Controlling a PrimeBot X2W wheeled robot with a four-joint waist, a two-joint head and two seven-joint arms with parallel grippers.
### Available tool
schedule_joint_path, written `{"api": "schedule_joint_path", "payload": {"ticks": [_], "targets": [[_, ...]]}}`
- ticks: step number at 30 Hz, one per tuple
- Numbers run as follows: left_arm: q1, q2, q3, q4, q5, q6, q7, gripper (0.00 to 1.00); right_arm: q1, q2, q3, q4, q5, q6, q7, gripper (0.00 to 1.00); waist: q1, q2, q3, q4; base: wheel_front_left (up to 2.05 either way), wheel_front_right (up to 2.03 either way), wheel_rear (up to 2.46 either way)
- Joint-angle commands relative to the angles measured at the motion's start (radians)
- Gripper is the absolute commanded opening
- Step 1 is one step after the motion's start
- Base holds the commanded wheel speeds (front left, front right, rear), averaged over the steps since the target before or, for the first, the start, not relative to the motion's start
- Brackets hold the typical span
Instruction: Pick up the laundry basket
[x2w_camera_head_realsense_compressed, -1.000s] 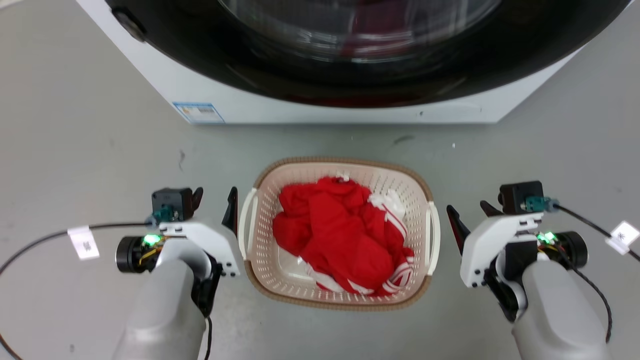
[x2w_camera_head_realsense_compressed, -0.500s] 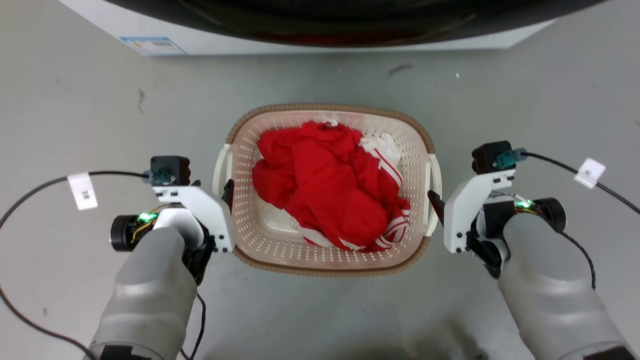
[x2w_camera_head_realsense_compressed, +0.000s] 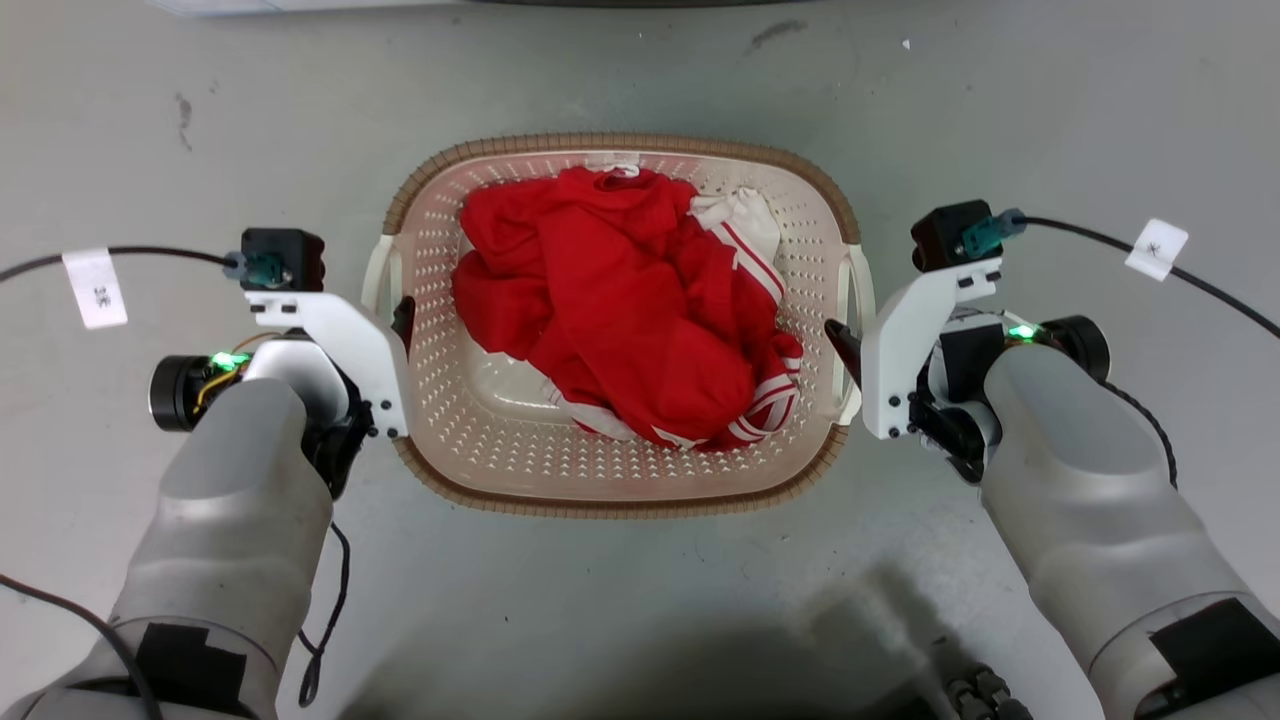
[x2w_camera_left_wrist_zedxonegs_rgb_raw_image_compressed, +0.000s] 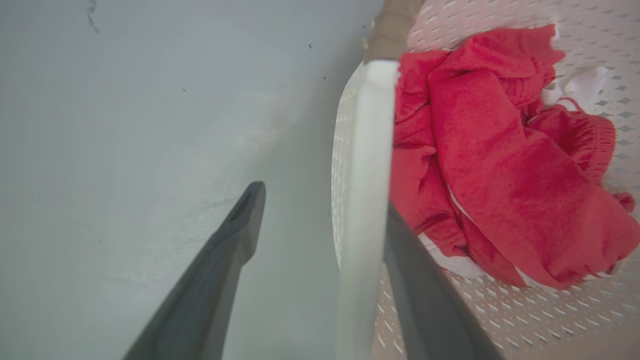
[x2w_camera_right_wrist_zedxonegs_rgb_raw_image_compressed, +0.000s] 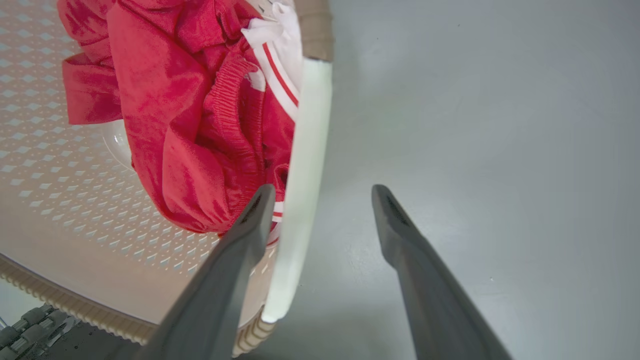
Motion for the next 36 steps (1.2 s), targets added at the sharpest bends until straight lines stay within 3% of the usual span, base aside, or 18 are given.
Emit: {"api": "schedule_joint_path", "payload": {"ticks": [1, 16, 17, 18, 19, 29, 36], "targets": [[-0.024, 0.011, -0.013, 0.007, -0.010, 0.001, 0.011, 1.00, -0.031, 0.002, 0.021, 0.008, 0.024, -0.001, 0.001, 1.00, -0.0001, 0.0000, 0.024, -0.007, 0.00, 0.00, 0.00], [-0.092, 0.022, -0.085, 0.034, -0.095, 0.001, 0.079, 0.98, -0.119, 0.002, 0.150, 0.067, 0.139, -0.001, -0.006, 1.00, -0.0001, 0.0000, 0.093, -0.002, 0.00, 0.00, 0.00], [-0.092, 0.017, -0.090, 0.034, -0.101, 0.002, 0.085, 0.44, -0.122, 0.002, 0.155, 0.069, 0.145, -0.001, -0.004, 0.49, -0.0001, 0.0000, 0.094, -0.001, 0.00, 0.00, 0.00], [-0.092, 0.014, -0.096, 0.032, -0.106, 0.002, 0.086, 0.00, -0.123, 0.002, 0.159, 0.073, 0.154, -0.001, -0.002, 0.19, -0.0001, 0.0000, 0.095, 0.001, 0.00, 0.00, 0.00], [-0.091, 0.012, -0.101, 0.032, -0.115, 0.002, 0.091, 0.00, -0.121, 0.002, 0.165, 0.078, 0.164, -0.001, 0.009, 0.00, -0.0001, 0.0000, 0.095, 0.002, 0.00, 0.00, 0.00], [-0.086, 0.015, -0.148, 0.023, -0.172, 0.002, 0.130, 0.00, -0.139, -0.005, 0.200, 0.110, 0.202, 0.000, 0.010, 0.00, -0.0001, 0.0000, 0.083, 0.008, 0.00, 0.00, 0.00], [-0.065, -0.005, -0.184, 0.028, -0.227, 0.002, 0.213, 0.00, -0.131, -0.003, 0.228, 0.129, 0.233, 0.000, 0.054, 0.00, -0.0001, 0.0000, 0.023, 0.014, 0.00, 0.00, 0.00]]}}
